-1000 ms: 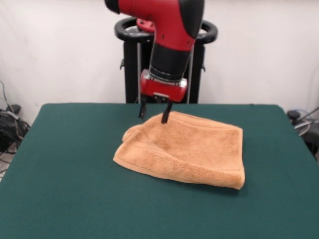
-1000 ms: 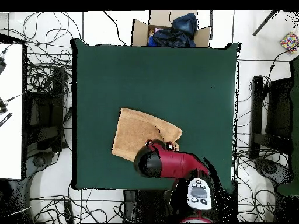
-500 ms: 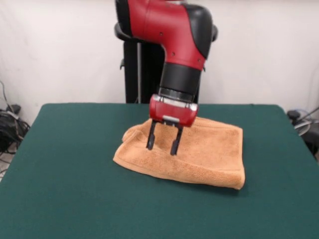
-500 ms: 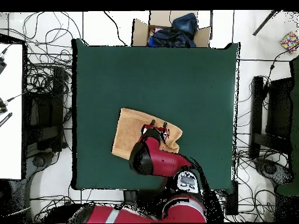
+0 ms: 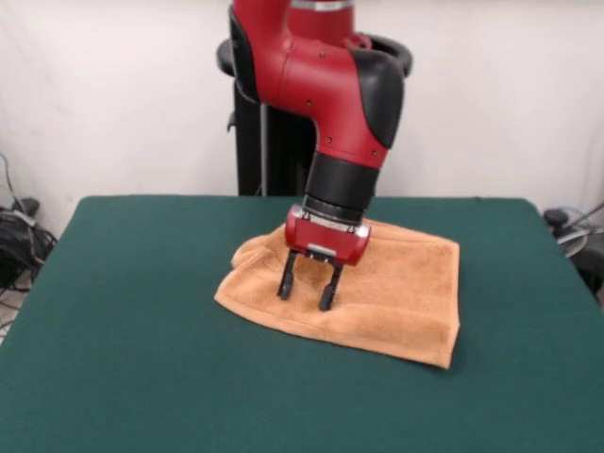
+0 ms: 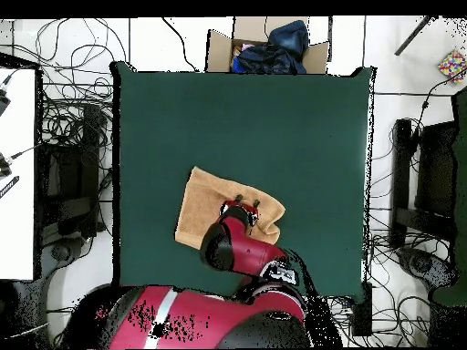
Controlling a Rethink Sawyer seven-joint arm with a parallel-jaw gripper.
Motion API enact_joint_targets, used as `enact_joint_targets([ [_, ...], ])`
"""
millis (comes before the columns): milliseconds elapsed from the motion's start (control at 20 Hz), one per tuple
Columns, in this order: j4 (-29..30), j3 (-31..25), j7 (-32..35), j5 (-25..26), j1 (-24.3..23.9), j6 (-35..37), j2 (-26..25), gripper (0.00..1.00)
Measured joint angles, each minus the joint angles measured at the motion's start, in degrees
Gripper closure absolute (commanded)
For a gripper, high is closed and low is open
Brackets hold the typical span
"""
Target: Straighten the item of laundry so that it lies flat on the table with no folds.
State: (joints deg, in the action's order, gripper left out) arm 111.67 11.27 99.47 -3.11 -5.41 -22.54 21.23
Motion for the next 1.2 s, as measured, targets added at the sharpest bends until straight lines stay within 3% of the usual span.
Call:
enact_joint_targets([
  [250,-0.88,2.17,0.0,-0.42,2.54,5.23,0.88,0.0],
  [650,-4.2,3.02,0.0,-0.4,2.56,13.16,1.95,0.0],
  [1200,-11.57,4.04,0.0,-0.38,2.34,13.52,-3.58,0.0],
])
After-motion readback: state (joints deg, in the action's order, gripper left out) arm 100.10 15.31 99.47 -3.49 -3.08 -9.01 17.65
